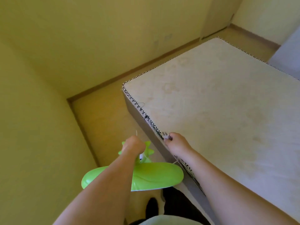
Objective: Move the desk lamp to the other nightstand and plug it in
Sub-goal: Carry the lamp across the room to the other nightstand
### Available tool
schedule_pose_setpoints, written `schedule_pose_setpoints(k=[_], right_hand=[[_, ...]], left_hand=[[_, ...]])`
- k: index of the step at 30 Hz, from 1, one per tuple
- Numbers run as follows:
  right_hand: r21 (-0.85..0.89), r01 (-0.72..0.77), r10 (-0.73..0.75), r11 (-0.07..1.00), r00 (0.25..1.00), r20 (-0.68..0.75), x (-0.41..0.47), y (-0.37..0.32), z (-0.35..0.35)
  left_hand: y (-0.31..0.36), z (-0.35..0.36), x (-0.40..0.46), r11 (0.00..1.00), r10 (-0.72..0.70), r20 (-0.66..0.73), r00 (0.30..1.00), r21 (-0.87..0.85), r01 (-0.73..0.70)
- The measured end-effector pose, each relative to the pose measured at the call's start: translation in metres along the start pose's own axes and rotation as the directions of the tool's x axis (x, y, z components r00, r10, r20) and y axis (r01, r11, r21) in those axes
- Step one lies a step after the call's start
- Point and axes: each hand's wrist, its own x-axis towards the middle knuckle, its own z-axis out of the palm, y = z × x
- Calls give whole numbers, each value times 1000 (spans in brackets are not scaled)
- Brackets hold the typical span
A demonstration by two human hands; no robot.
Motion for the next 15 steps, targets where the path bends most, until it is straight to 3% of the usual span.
schedule_pose_setpoints(k=[4,8,15], right_hand=[[-59,68,-59,996,988,141,71,-42,6],[-63,156,-144,986,975,168,150,-104,-4],[-75,286,-263,955,938,225,245,-206,5]], left_hand=[[-13,-36,47,989,-124,-7,992,-84,123],[-12,-90,96,966,-204,-24,979,-169,198],[2,-183,168,927,-248,-93,964,-311,209]])
